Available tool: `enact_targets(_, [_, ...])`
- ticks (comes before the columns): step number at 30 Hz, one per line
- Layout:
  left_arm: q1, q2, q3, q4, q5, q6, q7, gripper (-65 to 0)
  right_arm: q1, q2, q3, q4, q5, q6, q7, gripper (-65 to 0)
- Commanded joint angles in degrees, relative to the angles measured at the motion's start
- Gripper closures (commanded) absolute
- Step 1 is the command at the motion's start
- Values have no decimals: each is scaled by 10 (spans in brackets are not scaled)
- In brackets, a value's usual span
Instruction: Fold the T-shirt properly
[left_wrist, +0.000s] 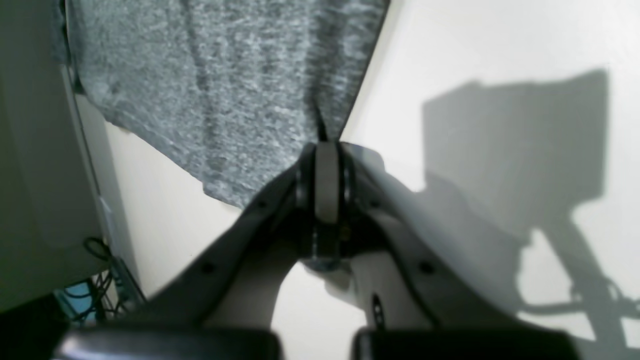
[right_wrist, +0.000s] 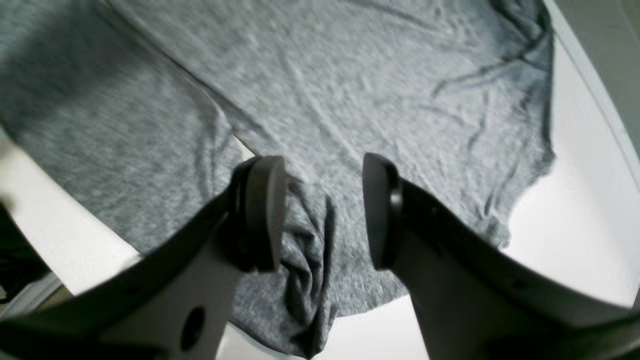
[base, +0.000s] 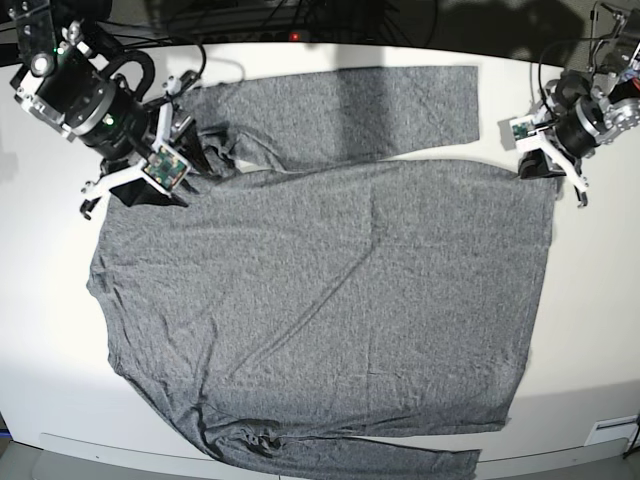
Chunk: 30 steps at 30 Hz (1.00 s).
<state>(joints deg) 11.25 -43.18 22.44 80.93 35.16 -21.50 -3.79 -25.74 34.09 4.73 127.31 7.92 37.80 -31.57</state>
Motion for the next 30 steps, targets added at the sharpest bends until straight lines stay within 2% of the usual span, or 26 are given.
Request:
enact_targets(1, [2, -10, -1, -1, -10, -19, 8, 0, 3, 7, 3, 11, 0, -5, 13, -261])
enact_targets(4, [2, -10, -1, 0, -42, -19, 8, 0, 2, 7, 3, 11, -35, -5, 5, -277])
enact_targets(7, [2, -10, -1, 0, -57, -19, 8, 0, -4, 15, 3, 9, -98, -3, 2, -392])
enact_targets(9, [2, -8, -1, 0, -57, -19, 8, 0, -22, 40, 3, 6, -114, -4, 2, -423])
enact_targets(11, [2, -6, -1, 0, -57, -19, 8, 0, -47, 78, 3, -3, -117, -2, 2, -423])
enact_targets(15, [1, 3, -1, 1, -56, -19, 8, 0, -102, 150, 3, -36, -192, 4, 25, -422])
enact_targets(18, [1, 18, -1, 2, -57, -19, 8, 0, -123, 185, 3, -58, -231, 5, 54, -422])
enact_targets(20, [1, 31, -1, 2, -56, -19, 8, 0, -126, 195, 3, -69, -250, 21, 64, -422])
enact_targets(23, [-1, 44, -1, 2, -54, -19, 8, 0, -125, 201, 3, -101, -290, 22, 114, -417])
enact_targets(27, [-2, 46, -1, 2, -38, -19, 9, 0, -125, 201, -20, -152, -354, 22, 172, -366])
enact_targets(30, [-2, 46, -1, 2, -31, -19, 12, 0, -123, 201, -41, -176, -380, 22, 198, -363])
